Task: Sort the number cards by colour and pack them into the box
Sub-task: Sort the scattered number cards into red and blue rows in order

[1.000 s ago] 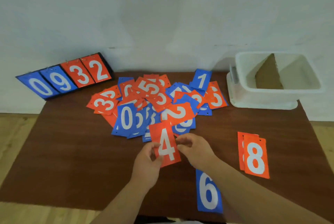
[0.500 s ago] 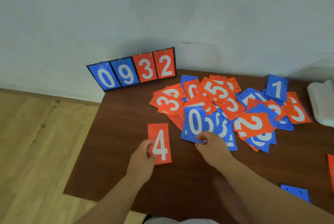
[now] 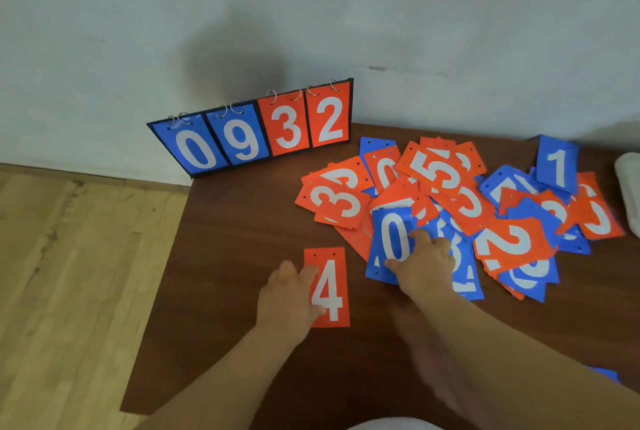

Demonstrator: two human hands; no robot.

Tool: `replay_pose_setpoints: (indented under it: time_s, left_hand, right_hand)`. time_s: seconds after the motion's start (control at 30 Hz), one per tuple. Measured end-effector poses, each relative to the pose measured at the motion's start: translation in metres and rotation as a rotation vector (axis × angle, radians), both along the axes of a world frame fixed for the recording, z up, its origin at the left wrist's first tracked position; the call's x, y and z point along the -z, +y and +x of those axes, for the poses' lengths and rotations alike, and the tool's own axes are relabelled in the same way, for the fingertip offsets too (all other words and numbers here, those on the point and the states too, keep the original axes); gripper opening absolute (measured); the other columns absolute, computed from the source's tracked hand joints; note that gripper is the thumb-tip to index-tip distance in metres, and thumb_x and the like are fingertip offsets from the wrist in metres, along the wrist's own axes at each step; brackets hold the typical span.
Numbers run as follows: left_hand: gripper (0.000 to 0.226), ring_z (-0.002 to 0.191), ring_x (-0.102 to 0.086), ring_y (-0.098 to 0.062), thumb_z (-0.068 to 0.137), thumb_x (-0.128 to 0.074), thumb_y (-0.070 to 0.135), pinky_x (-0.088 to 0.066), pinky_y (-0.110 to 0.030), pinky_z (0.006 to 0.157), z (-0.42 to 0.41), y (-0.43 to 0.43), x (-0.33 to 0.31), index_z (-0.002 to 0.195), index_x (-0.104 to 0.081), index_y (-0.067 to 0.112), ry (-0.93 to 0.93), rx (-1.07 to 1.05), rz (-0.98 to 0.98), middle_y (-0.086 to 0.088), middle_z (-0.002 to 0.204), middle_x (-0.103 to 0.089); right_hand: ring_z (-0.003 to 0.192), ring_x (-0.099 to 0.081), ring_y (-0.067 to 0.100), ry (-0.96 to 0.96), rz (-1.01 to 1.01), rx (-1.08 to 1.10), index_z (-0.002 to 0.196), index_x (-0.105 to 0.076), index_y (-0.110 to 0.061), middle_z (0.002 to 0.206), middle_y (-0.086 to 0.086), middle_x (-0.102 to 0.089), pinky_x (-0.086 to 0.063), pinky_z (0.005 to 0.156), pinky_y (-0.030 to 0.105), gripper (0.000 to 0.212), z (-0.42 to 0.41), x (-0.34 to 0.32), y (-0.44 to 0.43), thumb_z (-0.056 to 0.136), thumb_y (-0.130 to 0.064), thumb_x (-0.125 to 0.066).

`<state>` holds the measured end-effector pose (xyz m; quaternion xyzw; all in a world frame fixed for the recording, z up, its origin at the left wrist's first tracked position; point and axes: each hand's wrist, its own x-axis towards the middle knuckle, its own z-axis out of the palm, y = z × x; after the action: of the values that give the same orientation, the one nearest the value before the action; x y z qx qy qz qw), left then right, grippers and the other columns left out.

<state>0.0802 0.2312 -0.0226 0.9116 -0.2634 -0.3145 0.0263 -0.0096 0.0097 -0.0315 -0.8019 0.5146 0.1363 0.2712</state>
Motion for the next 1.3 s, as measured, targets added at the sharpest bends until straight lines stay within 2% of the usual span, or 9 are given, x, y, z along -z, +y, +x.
replay_pose_setpoints:
  time_s: [0.13,0.27,0.37,0.47,0.63,0.8,1.03,1.17,1.3]
  left_hand:
    - [0.061,0.126,-0.046,-0.019,0.085,-0.070,0.055,-0.047,-0.037,0.102,0.030,-0.021,-0.004,0.137,-0.045,0.038,-0.044,-0.048,-0.066,0.001,0.136,-0.043]
    - [0.065,0.129,-0.047,-0.023,0.084,-0.072,0.055,-0.048,-0.040,0.101,0.072,-0.055,-0.009,0.139,-0.045,0.032,-0.131,-0.177,-0.148,-0.002,0.140,-0.045]
    - [0.081,0.130,-0.047,-0.027,0.080,-0.074,0.058,-0.048,-0.044,0.099,0.095,-0.081,-0.007,0.145,-0.037,0.028,-0.127,-0.335,-0.138,-0.006,0.143,-0.042]
    - [0.089,0.132,-0.045,-0.030,0.079,-0.078,0.055,-0.048,-0.043,0.098,0.102,-0.103,-0.003,0.148,-0.030,0.025,-0.116,-0.417,-0.085,-0.010,0.145,-0.041]
    - [0.084,0.127,-0.050,-0.031,0.077,-0.082,0.050,-0.049,-0.045,0.097,0.101,-0.114,0.003,0.143,-0.036,0.026,-0.143,-0.488,-0.067,-0.007,0.137,-0.051]
    - [0.054,0.121,-0.059,-0.023,0.090,-0.074,0.028,-0.053,-0.033,0.088,0.097,-0.110,0.002,0.137,-0.046,0.027,-0.187,-0.507,-0.293,-0.003,0.132,-0.057]
    - [0.038,0.125,-0.057,-0.018,0.098,-0.063,0.023,-0.051,-0.034,0.094,0.095,-0.082,-0.052,0.134,-0.053,0.029,-0.189,-0.776,-0.728,0.003,0.134,-0.060]
    - [0.040,0.116,-0.063,-0.015,0.094,-0.070,0.026,-0.059,-0.036,0.086,0.086,-0.056,-0.079,0.128,-0.053,0.039,0.005,-0.872,-0.827,0.009,0.126,-0.062]
    - [0.034,0.105,-0.065,-0.011,0.088,-0.076,0.024,-0.060,-0.025,0.068,0.062,-0.038,-0.105,0.111,-0.058,0.042,0.269,-0.595,-0.778,0.015,0.116,-0.062]
  right_hand:
    - [0.114,-0.055,0.031,-0.077,0.096,0.065,0.141,-0.042,-0.027,0.140,0.008,-0.033,-0.056,0.084,0.042,0.074,0.001,0.004,-0.010,0.079,-0.028,-0.084]
    - [0.083,-0.061,0.018,-0.144,0.095,0.056,0.132,-0.049,-0.025,0.120,0.005,-0.058,-0.045,0.055,0.023,0.054,-0.004,0.002,-0.023,0.086,-0.019,-0.075]
    - [0.065,-0.062,0.015,-0.169,0.088,0.097,0.126,-0.049,-0.027,0.091,-0.002,-0.059,-0.045,0.046,0.026,0.041,-0.009,-0.001,-0.034,0.091,-0.018,-0.070]
    - [0.060,-0.063,0.016,-0.186,0.082,0.130,0.124,-0.051,-0.027,0.082,-0.005,-0.059,-0.046,0.044,0.027,0.035,-0.013,-0.004,-0.044,0.094,-0.018,-0.066]
    - [0.081,-0.058,0.011,-0.211,0.048,0.153,0.122,-0.054,-0.026,0.117,-0.002,-0.063,-0.049,0.056,0.023,0.033,-0.018,-0.004,-0.059,0.093,-0.020,-0.068]
    - [0.075,-0.060,0.012,-0.245,0.038,0.197,0.113,-0.055,-0.028,0.100,-0.006,-0.060,-0.059,0.062,0.036,0.019,-0.018,-0.012,-0.065,0.096,-0.022,-0.062]
    - [0.080,-0.062,0.010,-0.413,0.044,0.314,0.118,-0.064,-0.023,0.105,-0.007,-0.061,-0.045,0.052,0.021,0.019,-0.022,-0.041,-0.076,0.100,-0.024,-0.058]
    - [0.093,-0.065,0.015,-0.518,0.105,0.288,0.120,-0.059,-0.028,0.111,-0.008,-0.062,-0.049,0.049,0.022,0.021,-0.031,-0.061,-0.074,0.099,-0.022,-0.060]
    - [0.088,-0.065,0.012,-0.492,0.114,0.066,0.123,-0.054,-0.034,0.108,-0.009,-0.062,-0.053,0.054,0.025,0.031,-0.037,-0.085,-0.063,0.097,-0.020,-0.064]
